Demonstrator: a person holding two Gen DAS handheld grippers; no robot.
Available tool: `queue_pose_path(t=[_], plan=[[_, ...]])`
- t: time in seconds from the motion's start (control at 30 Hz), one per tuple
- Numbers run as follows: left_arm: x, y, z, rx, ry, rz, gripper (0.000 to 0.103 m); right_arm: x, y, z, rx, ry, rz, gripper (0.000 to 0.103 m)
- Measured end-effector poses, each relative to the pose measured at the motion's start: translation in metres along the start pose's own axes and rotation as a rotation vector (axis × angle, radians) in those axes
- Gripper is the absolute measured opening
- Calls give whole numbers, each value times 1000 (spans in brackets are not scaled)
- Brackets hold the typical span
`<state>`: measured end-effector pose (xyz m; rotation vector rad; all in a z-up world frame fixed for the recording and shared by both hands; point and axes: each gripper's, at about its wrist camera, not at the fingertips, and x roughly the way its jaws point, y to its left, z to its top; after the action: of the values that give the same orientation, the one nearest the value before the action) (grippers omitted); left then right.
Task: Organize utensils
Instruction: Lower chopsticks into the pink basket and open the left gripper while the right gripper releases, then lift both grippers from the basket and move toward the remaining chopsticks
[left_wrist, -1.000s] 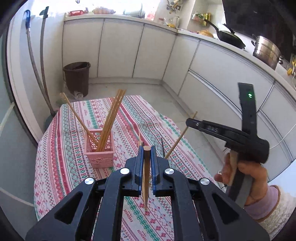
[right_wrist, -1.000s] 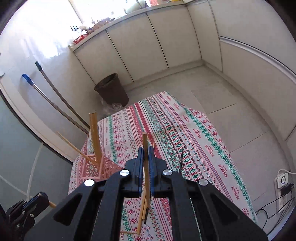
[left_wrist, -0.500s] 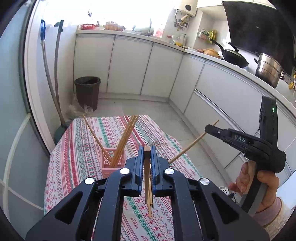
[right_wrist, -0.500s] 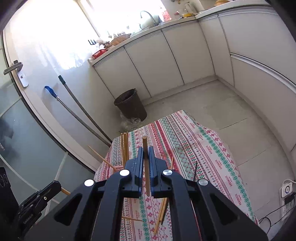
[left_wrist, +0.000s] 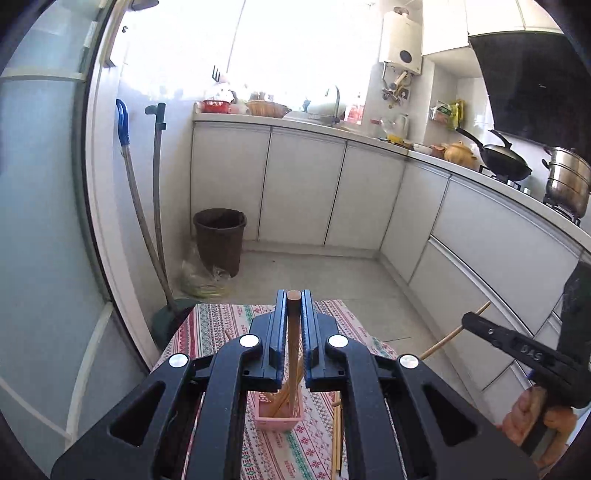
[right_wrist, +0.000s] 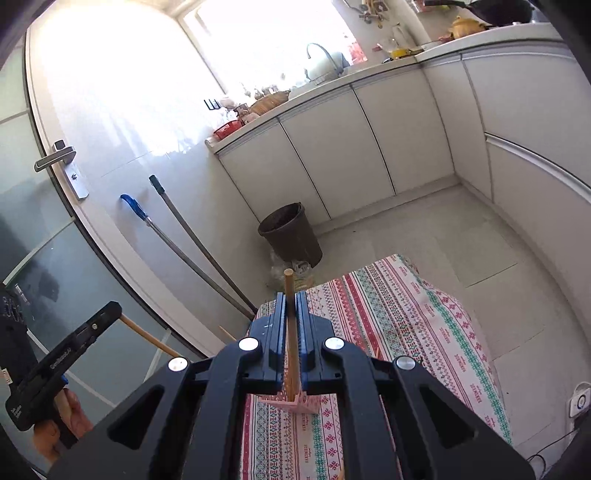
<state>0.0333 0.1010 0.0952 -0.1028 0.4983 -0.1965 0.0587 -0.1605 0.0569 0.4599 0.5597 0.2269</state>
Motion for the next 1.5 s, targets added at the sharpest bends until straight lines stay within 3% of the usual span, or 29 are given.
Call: queue_pose_path(t=[0.23, 0.3, 0.33, 0.37, 0.5, 0.63, 0.77, 0.83, 0.9, 0.97, 1.23, 1.5], plan=[[61, 14, -14, -8, 87, 42, 8, 29, 6, 9, 4, 25, 8, 6], [74, 21, -18, -21, 138, 44, 15, 38, 6, 9, 6, 40, 8, 6], [75, 26, -19, -41, 140, 40, 29, 42, 6, 8, 5, 48, 6, 6], [73, 32, -18, -71, 129, 31, 38, 45, 7, 8, 4, 55, 5, 6], [49, 46, -10, -138, 58, 33, 44, 55, 12, 6, 4, 64, 8, 6], [31, 52, -5, -172, 10, 50, 59, 68, 20, -1, -9, 86, 1, 6], [29, 53, -5, -161, 6, 67, 59, 94, 28, -13, -16, 128, -6, 6], [32, 54, -6, -165, 12, 71, 59, 110, 30, -21, -11, 142, 12, 10], [34, 53, -7, -164, 21, 68, 59, 124, 28, -29, 12, 149, 29, 28], [35, 48, -7, -152, 23, 63, 59, 129, 31, -34, -1, 163, 15, 29], [29, 12, -18, -30, -28, 137, 73, 93, 40, -29, -111, 56, -71, 32], [28, -10, -31, 27, -35, 168, 79, 62, 33, -32, -172, -10, -152, 50]])
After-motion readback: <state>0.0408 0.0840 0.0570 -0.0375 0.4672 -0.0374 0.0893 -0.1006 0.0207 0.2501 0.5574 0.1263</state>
